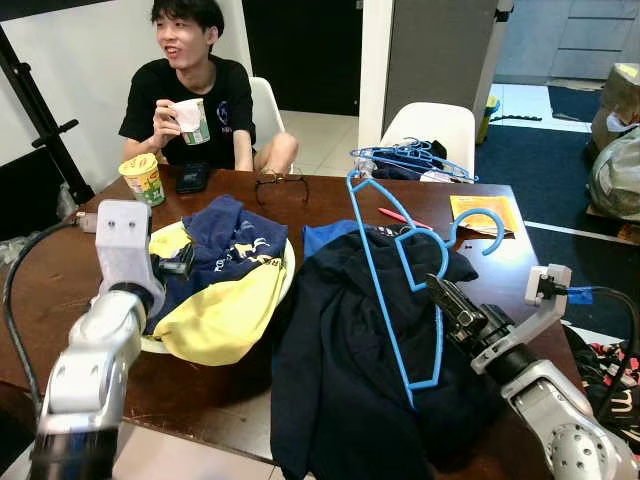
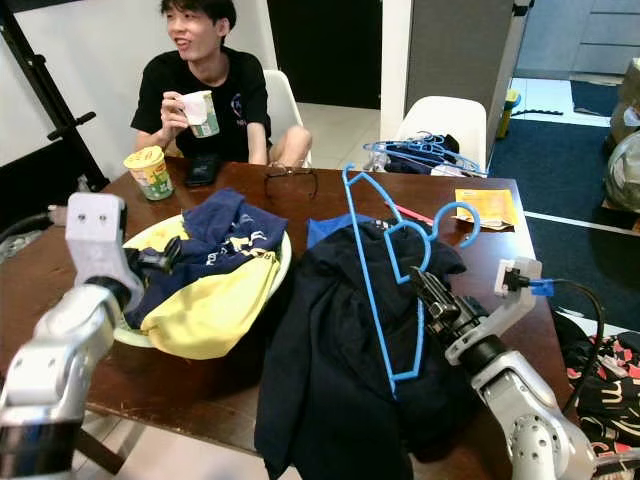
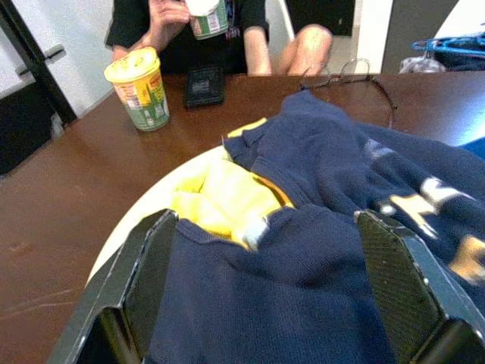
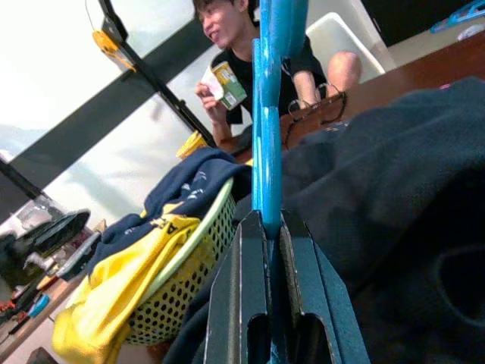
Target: Hang hanger
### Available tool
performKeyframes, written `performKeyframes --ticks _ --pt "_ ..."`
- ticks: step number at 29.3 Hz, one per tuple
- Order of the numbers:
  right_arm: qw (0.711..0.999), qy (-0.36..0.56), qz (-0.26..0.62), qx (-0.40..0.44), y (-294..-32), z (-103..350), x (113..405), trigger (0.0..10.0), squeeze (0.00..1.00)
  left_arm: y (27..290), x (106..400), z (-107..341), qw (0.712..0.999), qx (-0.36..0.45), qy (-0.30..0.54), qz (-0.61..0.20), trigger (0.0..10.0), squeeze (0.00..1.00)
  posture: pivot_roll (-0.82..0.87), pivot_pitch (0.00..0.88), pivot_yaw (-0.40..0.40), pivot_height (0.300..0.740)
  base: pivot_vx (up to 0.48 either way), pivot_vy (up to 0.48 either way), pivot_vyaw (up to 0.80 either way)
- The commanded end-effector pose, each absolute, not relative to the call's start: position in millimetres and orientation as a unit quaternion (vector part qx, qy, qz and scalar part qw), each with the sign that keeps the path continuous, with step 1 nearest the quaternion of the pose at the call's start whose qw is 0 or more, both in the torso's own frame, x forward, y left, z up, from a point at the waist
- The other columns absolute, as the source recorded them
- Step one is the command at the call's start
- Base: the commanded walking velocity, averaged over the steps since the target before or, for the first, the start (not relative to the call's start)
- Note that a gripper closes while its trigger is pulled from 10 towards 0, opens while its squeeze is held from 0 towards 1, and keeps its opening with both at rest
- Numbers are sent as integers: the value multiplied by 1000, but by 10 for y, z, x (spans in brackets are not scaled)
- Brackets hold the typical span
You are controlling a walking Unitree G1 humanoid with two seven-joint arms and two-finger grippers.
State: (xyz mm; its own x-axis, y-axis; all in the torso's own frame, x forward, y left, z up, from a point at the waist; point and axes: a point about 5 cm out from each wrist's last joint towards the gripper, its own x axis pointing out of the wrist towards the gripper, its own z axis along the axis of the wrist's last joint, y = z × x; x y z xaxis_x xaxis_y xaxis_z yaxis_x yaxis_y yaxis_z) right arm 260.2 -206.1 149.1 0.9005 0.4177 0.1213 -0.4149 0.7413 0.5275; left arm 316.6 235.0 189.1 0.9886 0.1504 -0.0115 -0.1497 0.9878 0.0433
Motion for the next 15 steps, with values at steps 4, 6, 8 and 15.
performKeyframes --ticks 4,6,8,15 --pt "936 10 223 272 -2061 1492 2581 10000 0 2497 3226 1811 996 1 28 89 10000 0 -88 53 53 740 0 0 0" --pt "939 10 220 266 -2080 1496 2570 10000 0 2492 3261 1765 996 -13 41 84 10000 0 -99 57 52 740 0 0 0" --pt "939 11 218 264 -2089 1497 2566 10000 0 2474 3274 1743 995 -22 48 80 10000 0 -99 57 52 740 0 0 0" --pt "942 12 216 259 -2105 1502 2563 10000 0 2297 3300 1654 995 -29 83 43 10000 0 -100 57 50 740 0 0 0"
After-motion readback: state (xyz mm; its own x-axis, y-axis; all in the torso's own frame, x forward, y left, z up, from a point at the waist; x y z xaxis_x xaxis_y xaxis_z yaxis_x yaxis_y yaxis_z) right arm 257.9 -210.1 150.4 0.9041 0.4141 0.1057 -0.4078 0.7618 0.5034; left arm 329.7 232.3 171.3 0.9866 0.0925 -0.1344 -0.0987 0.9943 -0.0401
